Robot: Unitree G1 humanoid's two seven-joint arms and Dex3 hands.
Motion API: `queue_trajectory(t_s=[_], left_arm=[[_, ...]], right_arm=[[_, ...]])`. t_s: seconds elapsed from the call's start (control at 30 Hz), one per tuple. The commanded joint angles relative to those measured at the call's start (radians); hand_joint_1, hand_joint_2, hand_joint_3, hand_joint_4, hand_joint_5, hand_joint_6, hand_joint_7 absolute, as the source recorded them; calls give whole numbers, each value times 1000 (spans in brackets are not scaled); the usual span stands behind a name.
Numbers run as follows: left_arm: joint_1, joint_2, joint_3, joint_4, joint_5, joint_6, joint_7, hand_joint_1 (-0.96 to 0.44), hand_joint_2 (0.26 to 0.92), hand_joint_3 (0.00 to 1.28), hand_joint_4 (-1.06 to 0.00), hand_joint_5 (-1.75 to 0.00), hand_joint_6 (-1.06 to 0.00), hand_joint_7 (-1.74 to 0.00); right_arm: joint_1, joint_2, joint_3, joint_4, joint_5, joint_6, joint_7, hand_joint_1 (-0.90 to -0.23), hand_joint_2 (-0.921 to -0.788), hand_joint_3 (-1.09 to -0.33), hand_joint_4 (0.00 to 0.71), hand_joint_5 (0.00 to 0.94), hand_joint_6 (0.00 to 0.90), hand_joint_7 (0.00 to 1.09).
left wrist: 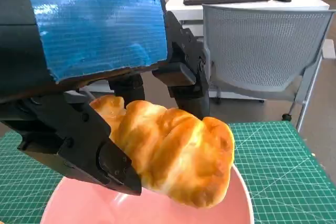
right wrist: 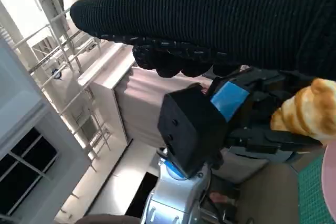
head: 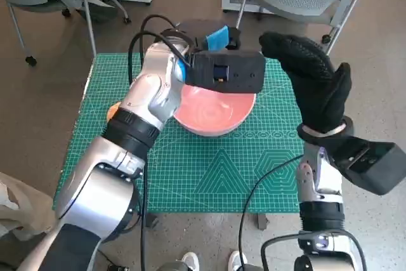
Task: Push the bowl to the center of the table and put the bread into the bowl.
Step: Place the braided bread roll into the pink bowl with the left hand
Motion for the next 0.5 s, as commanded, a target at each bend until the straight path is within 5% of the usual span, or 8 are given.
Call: queue_trajectory(t_s=[0.03,0.07,0.13,0.23,0.5], left_arm=[[-44,13,0,-32,-25,40,-147,-50,833,82,-387,-925,-308,-386],[-45,15,-6,-38,-21,49,-168,-125,812,61,-264,-610,-230,-268],[-46,18,-11,-45,-18,66,-193,-232,783,33,-108,-249,-149,-139],[-39,23,-8,-62,-18,77,-202,-305,762,15,-35,-81,-116,-79],[-8,47,-14,-124,-8,69,-191,-393,755,6,-1,-4,-111,-49]], right_arm=[[18,2,-1,7,-7,7,-8,-709,-921,-827,76,3,-1,323],[18,2,-1,8,-7,6,-8,-710,-921,-826,76,3,0,323],[17,3,-1,9,-7,6,-8,-710,-921,-825,76,3,0,324],[16,5,0,9,-8,6,-10,-710,-921,-825,76,3,0,324],[14,5,1,10,-9,5,-11,-709,-921,-826,76,2,-1,324]])
